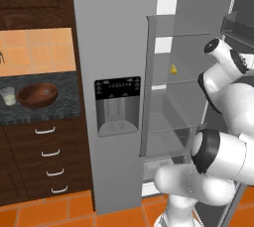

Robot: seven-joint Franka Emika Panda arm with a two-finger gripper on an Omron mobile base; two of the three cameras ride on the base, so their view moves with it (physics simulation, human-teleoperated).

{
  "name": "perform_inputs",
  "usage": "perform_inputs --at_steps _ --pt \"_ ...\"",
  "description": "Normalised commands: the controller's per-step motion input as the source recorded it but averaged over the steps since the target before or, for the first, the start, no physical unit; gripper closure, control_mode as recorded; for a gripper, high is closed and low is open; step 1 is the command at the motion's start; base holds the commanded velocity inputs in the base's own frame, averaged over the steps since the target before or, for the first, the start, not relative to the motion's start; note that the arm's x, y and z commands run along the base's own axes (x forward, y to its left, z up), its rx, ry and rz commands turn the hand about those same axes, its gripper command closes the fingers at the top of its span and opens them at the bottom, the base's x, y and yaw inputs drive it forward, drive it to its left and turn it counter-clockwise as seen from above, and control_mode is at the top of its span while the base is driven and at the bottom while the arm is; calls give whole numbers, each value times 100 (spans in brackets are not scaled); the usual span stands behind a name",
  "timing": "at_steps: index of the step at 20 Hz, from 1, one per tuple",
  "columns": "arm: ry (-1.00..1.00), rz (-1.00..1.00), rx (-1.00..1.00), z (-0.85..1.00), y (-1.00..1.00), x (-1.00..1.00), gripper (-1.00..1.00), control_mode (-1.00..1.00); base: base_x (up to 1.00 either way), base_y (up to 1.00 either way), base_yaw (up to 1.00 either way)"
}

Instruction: Grab a lemon wedge from the fridge and one ice cube from the ice bowl, and put them in the glass of lemonade.

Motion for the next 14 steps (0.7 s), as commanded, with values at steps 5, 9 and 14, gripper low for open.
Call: perform_inputs --at_steps 5,9,14 --pt "-15 3 7 11 88 0 -100 -100 0 0 0" --pt "-18 24 41 -7 40 0 -100 -100 0 0 0" --pt "-8 40 43 -1 35 0 -100 -100 0 0 0"
